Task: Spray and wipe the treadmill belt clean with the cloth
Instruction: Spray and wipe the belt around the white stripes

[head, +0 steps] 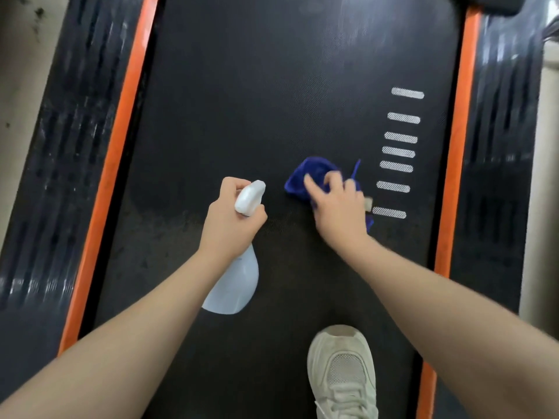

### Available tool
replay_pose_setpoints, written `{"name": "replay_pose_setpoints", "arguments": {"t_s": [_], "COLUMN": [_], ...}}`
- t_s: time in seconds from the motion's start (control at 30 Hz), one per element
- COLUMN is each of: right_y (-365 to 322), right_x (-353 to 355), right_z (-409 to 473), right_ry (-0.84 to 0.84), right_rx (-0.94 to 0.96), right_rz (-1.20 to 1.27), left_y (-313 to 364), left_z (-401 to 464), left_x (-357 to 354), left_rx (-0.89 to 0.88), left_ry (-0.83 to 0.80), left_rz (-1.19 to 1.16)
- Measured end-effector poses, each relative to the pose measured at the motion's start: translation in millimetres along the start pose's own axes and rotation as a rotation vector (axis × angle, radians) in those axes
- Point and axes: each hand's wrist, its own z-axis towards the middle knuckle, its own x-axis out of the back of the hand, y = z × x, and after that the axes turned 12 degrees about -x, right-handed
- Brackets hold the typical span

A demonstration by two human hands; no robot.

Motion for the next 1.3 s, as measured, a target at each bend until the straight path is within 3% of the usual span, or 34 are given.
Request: {"name": "replay_pose_setpoints", "arguments": {"t_s": [0.13,0.17,0.3,0.5,0.63,0.7,0.83,0.93,1.0,1.07,1.1,1.17,1.3], "right_y": [14,19,24,24,14,14,19,36,52,65,72,73,61], "right_x": [7,7,10,18,13,15,21,17,22,32,32,33,28], "right_z": [-21,-7,34,-33,9,29,-2,-41,-26,5,18,17,-57], "right_ry": [-0.128,-0.103,-0.034,-0.148,-0.096,-0.191,-0.182,-0.273,-0.216,-0.135,-0.170,-0.223,-0.155], "right_rx": [0.452,0.430,0.038,0.281,-0.009,-0.094,0.216,0.448,0.347,0.036,-0.134,-0.293,-0.052], "right_rz": [-0.005,-0.041,-0.052,-0.015,-0.076,-0.098,-0.034,-0.016,-0.049,-0.090,-0.112,-0.090,0.085], "left_y": [-3,-3,-4,7,11,12,18,22,25,29,31,35,43], "left_z": [1,0,0,-1,-4,-3,-1,-4,-7,-11,-12,-14,-17], "left_x": [6,7,8,-1,-7,-9,-12,-13,-16,-22,-24,-28,-33], "left_rx": [0.024,0.024,0.005,0.024,-0.032,-0.037,0.028,0.050,0.031,0.007,-0.003,-0.008,-0.021], "left_ry": [0.040,0.050,0.043,-0.021,-0.098,-0.113,-0.071,-0.051,-0.097,-0.184,-0.226,-0.272,-0.255], "left_rz": [-0.010,-0.013,0.001,0.034,0.100,0.117,0.121,0.117,0.124,0.149,0.164,0.173,0.127]}}
